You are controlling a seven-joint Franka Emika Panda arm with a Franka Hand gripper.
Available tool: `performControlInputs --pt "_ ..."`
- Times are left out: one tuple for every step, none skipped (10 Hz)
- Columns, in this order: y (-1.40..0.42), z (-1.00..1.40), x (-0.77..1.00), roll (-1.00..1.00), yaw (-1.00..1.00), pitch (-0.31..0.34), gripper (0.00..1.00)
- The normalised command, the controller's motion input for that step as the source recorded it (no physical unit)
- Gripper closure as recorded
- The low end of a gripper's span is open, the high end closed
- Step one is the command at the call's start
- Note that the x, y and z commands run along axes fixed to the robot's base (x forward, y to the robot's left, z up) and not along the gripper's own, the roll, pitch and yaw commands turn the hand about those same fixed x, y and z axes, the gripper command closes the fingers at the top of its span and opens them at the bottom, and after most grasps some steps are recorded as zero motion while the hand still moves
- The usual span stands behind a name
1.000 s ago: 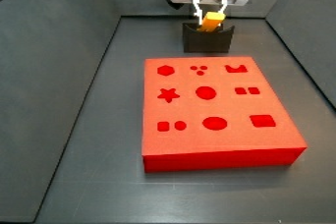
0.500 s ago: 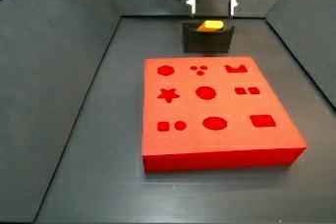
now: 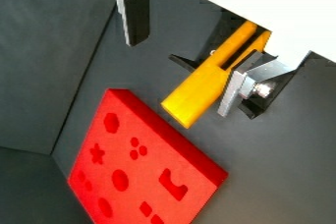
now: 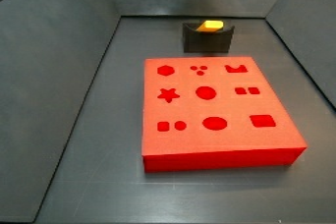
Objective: Pick up the square-circle object. Move up. Rotate the square-circle object. Place the square-circle object on the fixture. Regrasp the square-circle object. Move to above the board. Insert the square-circle object.
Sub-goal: Regrasp the square-circle object.
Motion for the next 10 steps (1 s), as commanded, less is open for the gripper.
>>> performControlInputs --pt "0.0 0.0 -1.0 0.0 -0.04 -0.02 0.0" --pt "0.0 -0.01 -1.0 -0.01 -0.05 -0.036 0.0" --pt "0.0 0.02 -1.0 0.0 -0.05 -0.071 0.0" --pt "0.0 0.02 -1.0 0.01 -0.04 -0.079 0.0" --pt "0.0 0.01 -1.0 0.02 -0.02 -0.097 0.0" --pt "0.0 0.02 -1.0 0.02 -0.01 -0.112 0.0" --pt "0.0 0.02 -1.0 0.03 0.01 -0.13 0.0" --pt "-0.01 0.02 -1.0 0.04 0.03 -0.145 0.0" --pt "-0.01 0.01 -0.87 0.04 0.04 -0.152 0.0" --pt "-0.01 0.01 -0.78 0.04 0.06 -0.157 0.0"
